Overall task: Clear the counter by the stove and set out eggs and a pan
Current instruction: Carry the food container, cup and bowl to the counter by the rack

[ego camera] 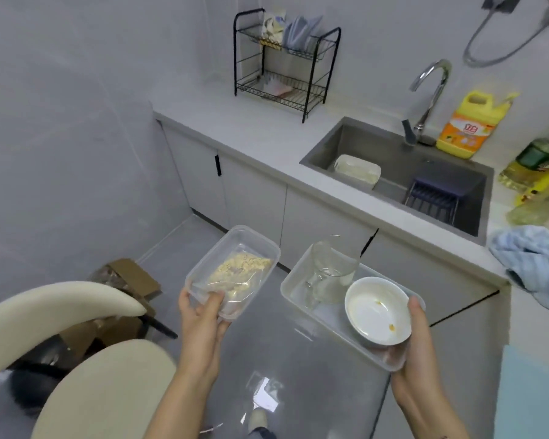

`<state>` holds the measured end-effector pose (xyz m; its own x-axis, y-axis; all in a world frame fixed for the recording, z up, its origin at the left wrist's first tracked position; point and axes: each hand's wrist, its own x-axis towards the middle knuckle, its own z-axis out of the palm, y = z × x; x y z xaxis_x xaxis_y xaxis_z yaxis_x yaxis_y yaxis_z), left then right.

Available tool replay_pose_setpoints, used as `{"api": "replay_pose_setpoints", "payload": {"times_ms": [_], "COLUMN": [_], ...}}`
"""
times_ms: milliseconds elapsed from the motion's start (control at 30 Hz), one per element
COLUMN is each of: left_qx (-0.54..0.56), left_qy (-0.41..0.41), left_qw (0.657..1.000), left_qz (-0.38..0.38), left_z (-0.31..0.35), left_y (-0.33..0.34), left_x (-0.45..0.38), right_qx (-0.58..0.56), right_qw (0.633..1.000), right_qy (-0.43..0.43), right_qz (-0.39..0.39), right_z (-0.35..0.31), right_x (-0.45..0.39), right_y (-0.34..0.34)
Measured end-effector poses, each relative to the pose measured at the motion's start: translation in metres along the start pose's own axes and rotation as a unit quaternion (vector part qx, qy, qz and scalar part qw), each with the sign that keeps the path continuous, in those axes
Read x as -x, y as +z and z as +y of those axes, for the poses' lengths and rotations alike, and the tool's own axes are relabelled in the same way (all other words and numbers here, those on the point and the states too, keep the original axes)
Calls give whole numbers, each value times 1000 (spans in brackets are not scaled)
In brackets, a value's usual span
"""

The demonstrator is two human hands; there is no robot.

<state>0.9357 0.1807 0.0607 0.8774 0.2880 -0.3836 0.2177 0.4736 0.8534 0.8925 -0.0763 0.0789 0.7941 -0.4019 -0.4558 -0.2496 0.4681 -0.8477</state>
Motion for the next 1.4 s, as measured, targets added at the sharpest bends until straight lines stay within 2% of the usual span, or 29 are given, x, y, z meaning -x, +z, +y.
{"api": "replay_pose_setpoints", "payload": {"times_ms": [167, 467, 767, 1000, 1167, 1300, 1400], "left_qx": [26, 22, 37, 53, 33, -15, -55], "left_qy": [10, 39, 43, 13, -2, -18, -27], "left_qw": [999, 998, 995, 992, 996, 999, 998], "left_qz": [22, 54, 80, 115, 79, 44, 23], "left_z": [39, 84, 154, 195, 230, 269, 278], "left_y": [17, 49, 102, 89, 65, 40, 30], "left_x": [-86, -242, -407, -523, -619, -699, -731], "right_qx": [10, 33, 63, 76, 43, 9, -5], "right_qw": [1000, 997, 993, 993, 997, 998, 999], "right_qy": [-7, -17, 11, 25, 54, 50, 43], "right_qz": [-28, -67, -102, -89, -30, -29, -25], "right_z": [-18, -35, -70, -55, -30, -13, -18], "right_x": [-63, -212, -352, -440, -479, -506, -517], "right_y": [92, 215, 356, 462, 548, 628, 654]}}
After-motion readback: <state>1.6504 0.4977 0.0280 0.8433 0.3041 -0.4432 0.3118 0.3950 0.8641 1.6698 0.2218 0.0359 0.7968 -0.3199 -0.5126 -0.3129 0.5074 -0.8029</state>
